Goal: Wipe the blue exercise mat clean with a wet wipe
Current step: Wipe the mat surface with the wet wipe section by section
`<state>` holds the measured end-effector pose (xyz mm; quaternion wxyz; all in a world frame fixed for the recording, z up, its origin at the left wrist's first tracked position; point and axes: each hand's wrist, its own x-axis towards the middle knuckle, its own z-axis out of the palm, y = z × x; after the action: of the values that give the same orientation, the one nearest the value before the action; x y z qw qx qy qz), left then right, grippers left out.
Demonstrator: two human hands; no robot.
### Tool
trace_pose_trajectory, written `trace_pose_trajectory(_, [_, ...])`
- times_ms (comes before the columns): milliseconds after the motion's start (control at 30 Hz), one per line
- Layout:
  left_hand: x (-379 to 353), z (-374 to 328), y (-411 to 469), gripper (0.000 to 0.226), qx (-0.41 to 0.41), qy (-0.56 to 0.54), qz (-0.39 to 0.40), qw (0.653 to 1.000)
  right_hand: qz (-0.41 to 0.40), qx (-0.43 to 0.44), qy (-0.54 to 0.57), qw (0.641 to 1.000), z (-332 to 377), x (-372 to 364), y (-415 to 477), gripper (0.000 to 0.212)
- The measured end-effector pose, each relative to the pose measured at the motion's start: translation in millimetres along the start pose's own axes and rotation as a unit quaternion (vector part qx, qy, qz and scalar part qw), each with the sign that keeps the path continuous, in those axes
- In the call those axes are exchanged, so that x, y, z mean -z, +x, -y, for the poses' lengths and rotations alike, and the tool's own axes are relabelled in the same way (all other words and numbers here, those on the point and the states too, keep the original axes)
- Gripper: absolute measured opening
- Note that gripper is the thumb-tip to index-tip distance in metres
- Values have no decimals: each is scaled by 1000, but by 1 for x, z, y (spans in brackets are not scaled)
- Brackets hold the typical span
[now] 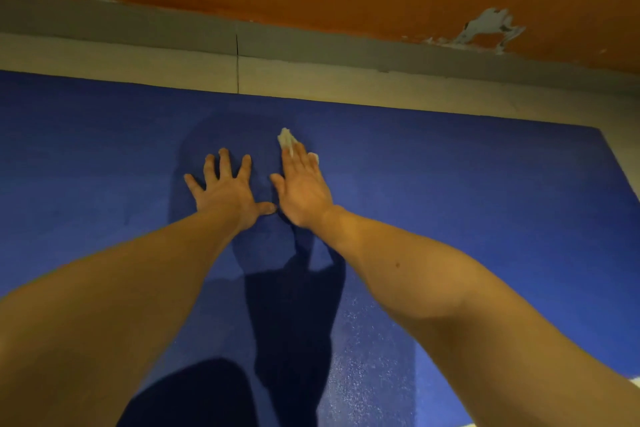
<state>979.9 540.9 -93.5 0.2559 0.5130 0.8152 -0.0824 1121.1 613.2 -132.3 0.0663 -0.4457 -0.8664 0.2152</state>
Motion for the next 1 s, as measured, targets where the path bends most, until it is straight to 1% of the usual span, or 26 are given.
trace_pose_trajectory(33, [-1, 2, -3, 111, -6, 0, -7, 1000, 12, 10, -6, 1000, -9, 3, -1, 75])
trace_pose_trajectory(67, [-2, 5, -6, 108, -14, 0, -14, 1000, 14, -4, -12, 1000, -19, 9, -4, 76])
trace_pose_trajectory(100, [-3, 7, -10, 104, -21, 2, -20, 1000, 3, -41, -8, 999, -32, 17, -8, 78])
trace_pose_trajectory(167, [-8, 13, -19, 98, -30, 18, -34, 999, -24, -143, -1, 989, -57, 35, -19, 80])
trace_pose_trajectory(200, [-9, 16, -24, 96, -31, 30, -40, 998, -19, -180, -20, 983, -64, 40, -26, 78])
trace_pose_trajectory(267, [-11, 23, -33, 93, -36, 40, -45, 998, -6, -218, -75, 973, -59, 40, -33, 75])
trace_pose_trajectory(300, [-12, 26, -37, 92, -39, 37, -44, 998, -5, -226, -85, 970, -48, 33, -35, 74])
trace_pose_trajectory(367, [-16, 30, -46, 91, -41, 30, -46, 998, -12, -208, -67, 976, -20, 15, -41, 74])
trace_pose_trajectory(433, [-20, 32, -54, 90, -36, 28, -52, 998, -25, -156, -27, 987, 7, 0, -53, 74])
trace_pose_trajectory(500, [-25, 32, -62, 90, -33, 29, -55, 998, -4, -100, -44, 994, 26, -11, -67, 75])
trace_pose_trajectory(567, [-29, 31, -69, 89, -35, 33, -59, 997, 21, -40, -82, 996, 33, -18, -81, 76])
trace_pose_trajectory(633, [-32, 32, -76, 88, -38, 33, -61, 997, 47, 18, -75, 996, 27, -14, -88, 77])
trace_pose_trajectory(667, [-33, 33, -79, 87, -38, 32, -60, 997, 56, 27, -62, 996, 19, -8, -90, 78])
trace_pose_trajectory(700, [-34, 34, -83, 87, -39, 32, -57, 997, 51, 5, -35, 998, 11, 0, -94, 80])
trace_pose_trajectory(767, [-38, 37, -92, 86, -39, 34, -47, 998, 4, -106, 11, 994, -14, 17, -100, 82])
trace_pose_trajectory(800, [-40, 38, -97, 85, -39, 32, -45, 998, -4, -160, -8, 987, -27, 24, -104, 80])
trace_pose_trajectory(833, [-44, 39, -103, 85, -36, 27, -45, 998, 3, -196, -54, 979, -35, 27, -110, 76])
trace_pose_trajectory(867, [-47, 40, -108, 85, -32, 22, -46, 998, 19, -218, -94, 971, -38, 28, -113, 73])
trace_pose_trajectory(900, [-51, 41, -113, 86, -30, 20, -45, 998, 24, -229, -99, 968, -36, 25, -115, 73])
trace_pose_trajectory(967, [-58, 43, -125, 87, -29, 20, -44, 998, 11, -222, -70, 972, -12, 15, -118, 74])
trace_pose_trajectory(1000, [-60, 43, -128, 87, -29, 19, -48, 998, 4, -203, -54, 978, 4, 6, -121, 75])
